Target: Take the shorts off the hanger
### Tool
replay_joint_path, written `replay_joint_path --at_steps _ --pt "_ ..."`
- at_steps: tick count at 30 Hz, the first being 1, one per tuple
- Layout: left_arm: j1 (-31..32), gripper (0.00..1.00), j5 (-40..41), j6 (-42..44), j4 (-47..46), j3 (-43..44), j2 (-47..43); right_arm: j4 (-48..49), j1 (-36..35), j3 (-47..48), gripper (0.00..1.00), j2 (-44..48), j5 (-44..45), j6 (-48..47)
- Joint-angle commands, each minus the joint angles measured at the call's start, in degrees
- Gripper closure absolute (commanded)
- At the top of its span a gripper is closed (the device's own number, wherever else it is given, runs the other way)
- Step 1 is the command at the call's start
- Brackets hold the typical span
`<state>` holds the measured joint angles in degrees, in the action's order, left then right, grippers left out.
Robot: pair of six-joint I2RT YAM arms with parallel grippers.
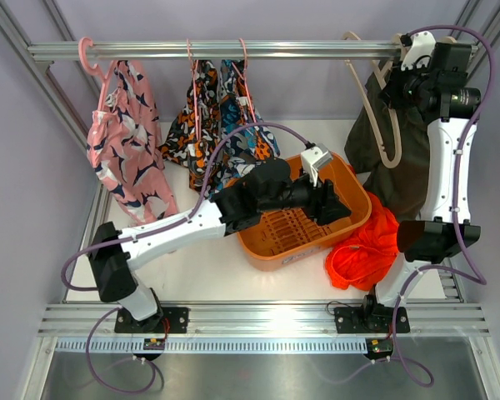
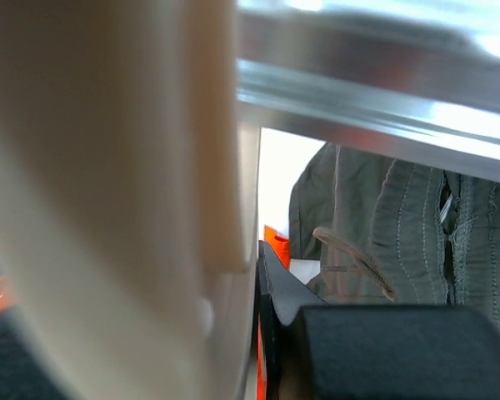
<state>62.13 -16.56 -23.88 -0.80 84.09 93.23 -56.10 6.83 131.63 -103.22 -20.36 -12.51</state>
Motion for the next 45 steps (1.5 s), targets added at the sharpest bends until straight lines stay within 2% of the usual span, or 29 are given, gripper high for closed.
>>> replay_joint_path --at_steps 1,4,15,18,22,23,25,29,34,37,40,42,43,44,45 --pt "0.1 0.39 3.4 2.0 -2.9 -1.3 -4.6 -0.4 -0.8 2.0 0.98 -1.3 2.1 -1.0" --pt "0.1 0.36 4.3 2.2 -2.8 -2.7 -6.1 -0.1 -0.9 3.0 0.97 -1.9 2.6 -1.0" --pt "0.0 0.26 7.1 4.2 -1.8 -5.3 -10.8 0.2 -0.9 1.2 0.83 -1.9 2.8 -2.1" --pt "0.0 0.25 7.9 5.0 -0.9 -5.7 -12.2 0.3 -0.9 0.6 0.71 -0.9 2.1 -2.4" --pt "0.1 0.22 10.0 5.9 -0.1 -7.3 -14.6 0.7 -0.9 -1.9 0.42 2.2 1.0 -2.7" --pt "0.1 0.22 10.3 6.0 -0.1 -7.8 -15.2 1.1 -0.9 -2.5 0.33 4.0 0.3 -2.7" --pt "0.0 0.21 11.4 6.6 -0.3 -9.1 -16.8 1.6 -0.9 -4.4 0.23 5.9 0.0 -2.5" --pt "0.0 0.19 12.8 7.4 -0.3 -10.4 -19.0 2.7 -0.5 -7.0 0.12 11.8 -0.6 -2.3" --pt "0.0 0.18 14.5 8.3 0.6 -11.7 -21.3 2.8 1.4 -10.5 0.08 19.4 -2.9 -3.8" --pt "0.0 0.18 15.8 8.6 0.7 -13.8 -23.9 0.5 2.9 -14.7 0.08 25.2 -7.2 -8.7" --pt "-0.1 0.17 18.0 8.9 0.7 -16.9 -27.0 -2.9 3.3 -22.8 0.08 32.5 -11.6 -18.0" --pt "0.0 0.17 19.4 9.2 0.7 -19.3 -29.9 -8.1 3.3 -29.1 0.08 37.1 -15.3 -27.0" --pt "0.0 0.17 19.9 9.5 2.2 -20.1 -30.8 -14.3 3.3 -31.1 0.08 39.6 -18.3 -30.0" --pt "0.0 0.16 20.2 9.6 2.6 -20.9 -31.8 -18.7 3.3 -32.8 0.09 40.5 -20.3 -40.6" --pt "-0.1 0.16 21.6 10.2 3.0 -22.6 -34.0 -23.4 3.3 -36.8 0.11 41.5 -22.0 -46.3"
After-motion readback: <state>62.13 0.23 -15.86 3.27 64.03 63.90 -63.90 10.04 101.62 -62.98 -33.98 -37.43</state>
